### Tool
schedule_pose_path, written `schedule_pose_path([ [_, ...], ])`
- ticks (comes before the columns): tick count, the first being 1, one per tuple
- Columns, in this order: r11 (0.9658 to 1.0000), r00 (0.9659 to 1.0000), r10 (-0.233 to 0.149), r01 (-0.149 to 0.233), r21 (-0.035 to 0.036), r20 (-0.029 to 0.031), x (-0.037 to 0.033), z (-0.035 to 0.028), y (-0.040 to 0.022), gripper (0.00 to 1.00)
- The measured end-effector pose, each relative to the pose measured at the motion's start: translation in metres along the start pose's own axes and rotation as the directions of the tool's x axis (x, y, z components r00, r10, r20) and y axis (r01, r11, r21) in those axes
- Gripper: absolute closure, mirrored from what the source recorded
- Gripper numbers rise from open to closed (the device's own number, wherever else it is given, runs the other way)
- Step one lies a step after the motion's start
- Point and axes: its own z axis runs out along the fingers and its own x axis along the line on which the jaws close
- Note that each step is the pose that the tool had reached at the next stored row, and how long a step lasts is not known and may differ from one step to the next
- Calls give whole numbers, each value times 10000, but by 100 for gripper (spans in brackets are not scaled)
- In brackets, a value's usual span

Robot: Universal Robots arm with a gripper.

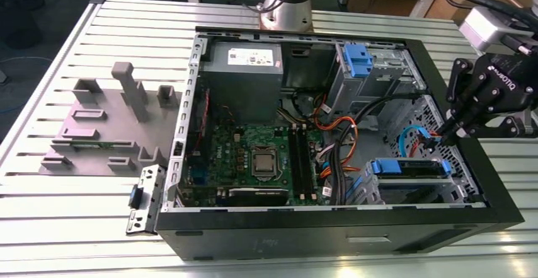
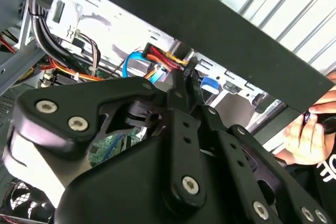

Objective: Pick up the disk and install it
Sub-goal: 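Insert the first disk wire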

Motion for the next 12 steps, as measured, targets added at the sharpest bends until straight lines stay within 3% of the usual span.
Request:
schedule_pose_path([
  [1,10000,10000,0,0,0,-1,-1,0,-4,82],
  [2,10000,10000,0,0,0,-2,-2,0,-6,76],
  [12,10000,10000,1,-1,6,-6,-6,12,-11,78],
])
